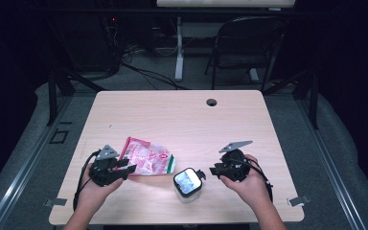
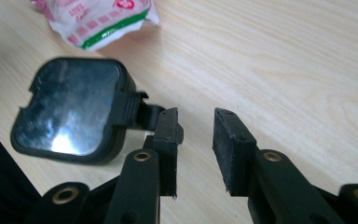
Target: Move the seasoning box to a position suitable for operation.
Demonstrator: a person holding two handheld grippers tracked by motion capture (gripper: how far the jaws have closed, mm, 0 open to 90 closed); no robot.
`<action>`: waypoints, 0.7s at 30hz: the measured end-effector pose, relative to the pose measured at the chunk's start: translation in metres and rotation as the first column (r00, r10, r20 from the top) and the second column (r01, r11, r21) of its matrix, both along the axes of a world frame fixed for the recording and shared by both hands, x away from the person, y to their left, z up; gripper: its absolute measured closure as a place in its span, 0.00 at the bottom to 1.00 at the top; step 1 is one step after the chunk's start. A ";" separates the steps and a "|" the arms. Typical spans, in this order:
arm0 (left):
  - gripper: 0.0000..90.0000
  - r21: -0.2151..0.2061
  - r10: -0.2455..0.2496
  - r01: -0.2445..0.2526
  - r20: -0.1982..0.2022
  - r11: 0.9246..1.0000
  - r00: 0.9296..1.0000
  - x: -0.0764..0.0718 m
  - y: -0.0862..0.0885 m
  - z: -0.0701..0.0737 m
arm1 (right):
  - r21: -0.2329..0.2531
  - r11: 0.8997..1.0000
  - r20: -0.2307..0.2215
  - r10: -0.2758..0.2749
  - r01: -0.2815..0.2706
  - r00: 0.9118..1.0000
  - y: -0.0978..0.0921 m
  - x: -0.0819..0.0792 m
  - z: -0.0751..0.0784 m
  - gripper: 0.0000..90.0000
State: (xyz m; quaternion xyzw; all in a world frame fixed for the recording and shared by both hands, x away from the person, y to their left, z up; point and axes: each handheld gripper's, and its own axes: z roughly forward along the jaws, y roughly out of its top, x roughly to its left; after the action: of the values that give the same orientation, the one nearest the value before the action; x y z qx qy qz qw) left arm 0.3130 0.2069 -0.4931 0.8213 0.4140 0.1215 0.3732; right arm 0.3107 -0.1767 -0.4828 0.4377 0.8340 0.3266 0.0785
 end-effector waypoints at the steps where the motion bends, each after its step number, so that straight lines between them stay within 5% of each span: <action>1: 0.68 -0.010 -0.007 0.007 -0.005 1.000 1.000 0.004 -0.005 0.004 | -0.008 1.000 -0.005 0.003 -0.003 1.000 0.001 0.002 0.003 0.79; 8: 0.73 -0.085 -0.054 0.049 -0.059 0.995 0.997 0.016 -0.029 0.019 | 0.032 0.999 -0.066 -0.022 0.024 0.998 0.014 0.012 0.022 0.77; 12: 0.73 -0.083 -0.090 0.084 -0.079 0.993 0.993 0.015 -0.037 0.018 | 0.028 0.999 -0.072 -0.013 0.015 0.997 0.021 0.008 0.023 0.78; 17: 0.76 -0.025 -0.196 0.195 -0.086 0.980 0.977 0.000 -0.056 0.006 | 0.033 0.999 -0.088 0.016 -0.013 0.996 0.028 0.003 0.016 0.81; 20: 0.77 -0.002 -0.253 0.254 -0.106 0.967 0.962 -0.008 -0.068 0.000 | 0.053 0.998 -0.121 -0.010 0.016 0.993 0.023 0.003 0.007 0.84; 21: 0.78 -0.002 -0.253 0.254 -0.106 0.967 0.962 -0.008 -0.068 0.000 | 0.064 0.998 -0.124 -0.013 0.021 0.992 0.022 0.003 0.006 0.85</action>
State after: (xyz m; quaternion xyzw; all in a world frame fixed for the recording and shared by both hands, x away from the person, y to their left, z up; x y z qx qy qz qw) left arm 0.3053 0.1389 -0.4927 0.8751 0.3237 0.0317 0.3584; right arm 0.3139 -0.1547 -0.4769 0.4663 0.8225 0.3253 0.0152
